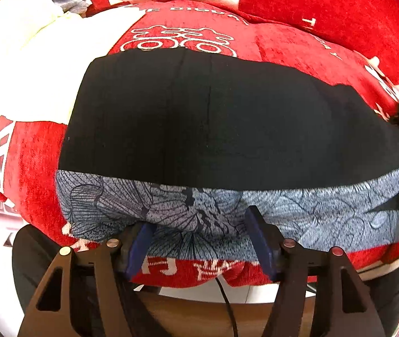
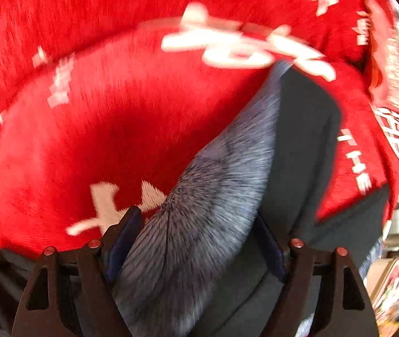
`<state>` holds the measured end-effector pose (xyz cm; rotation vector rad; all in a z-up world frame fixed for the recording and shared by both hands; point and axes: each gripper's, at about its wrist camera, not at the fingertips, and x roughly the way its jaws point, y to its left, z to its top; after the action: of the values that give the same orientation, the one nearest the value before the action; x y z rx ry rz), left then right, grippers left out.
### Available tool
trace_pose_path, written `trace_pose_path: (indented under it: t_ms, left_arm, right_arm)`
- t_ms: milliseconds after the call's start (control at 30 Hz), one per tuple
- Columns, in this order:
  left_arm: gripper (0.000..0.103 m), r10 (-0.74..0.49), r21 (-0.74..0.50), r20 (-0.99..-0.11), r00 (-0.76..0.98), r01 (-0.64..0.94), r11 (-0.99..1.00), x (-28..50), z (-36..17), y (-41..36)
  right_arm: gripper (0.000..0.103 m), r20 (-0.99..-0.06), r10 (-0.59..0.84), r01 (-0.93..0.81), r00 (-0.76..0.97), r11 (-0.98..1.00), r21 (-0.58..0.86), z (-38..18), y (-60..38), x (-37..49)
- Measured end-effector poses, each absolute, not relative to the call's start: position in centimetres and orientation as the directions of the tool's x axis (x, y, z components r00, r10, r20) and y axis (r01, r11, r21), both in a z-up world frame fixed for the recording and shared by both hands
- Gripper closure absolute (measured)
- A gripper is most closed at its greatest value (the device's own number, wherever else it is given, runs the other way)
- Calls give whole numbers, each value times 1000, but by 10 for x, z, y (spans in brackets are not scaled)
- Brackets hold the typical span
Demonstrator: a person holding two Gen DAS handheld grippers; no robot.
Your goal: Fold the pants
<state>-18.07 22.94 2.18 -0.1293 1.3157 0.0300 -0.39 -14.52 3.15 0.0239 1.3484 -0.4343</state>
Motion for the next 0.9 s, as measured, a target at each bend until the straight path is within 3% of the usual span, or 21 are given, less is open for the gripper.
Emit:
trace_pose_path:
  t_ms: [33,67,100,167,433,600,733,800,900]
  left_arm:
    - [37,-54,-76,-964,259,-78,994,-184,25,229]
    - [37,-55,-75,-963,264,-64,995,-186,26,228]
    - [37,-65,-80,-961,270,-44,996,-188,29,226]
    - [37,-102,-109,-956,274,-8,994,-190,34,224]
    - [37,-249,-196,-905,345,181,964,-204,79,206]
    - [37,-245,-203,-913,325,158,966,-168,77,181]
    - [37,-327,-304,-902,281,124,945,-129,69,155]
    - [37,-324,-298,-913,249,139,944,-117,59,139]
    - [37,-221,-193,-960,170,168,967,-122,29,119]
  right_arm:
    - [42,-939,-291,314,186,923,-223,34,-147,-6]
    - [76,-937,-290,305,196,926,-222,38,-147,-8]
    - [87,-937,-285,302,201,928,-218,42,-147,-12]
    - [93,-937,-252,303,241,937,-174,57,-149,-27]
    - [93,-889,-212,373,405,926,-51,113,-167,-153]
    - [93,-872,-208,401,444,916,-15,108,-166,-179]
    - [91,-866,-183,420,465,907,34,111,-167,-186]
    - [75,-861,-162,430,482,900,71,114,-171,-194]
    - [57,-866,-139,436,481,894,99,115,-182,-199]
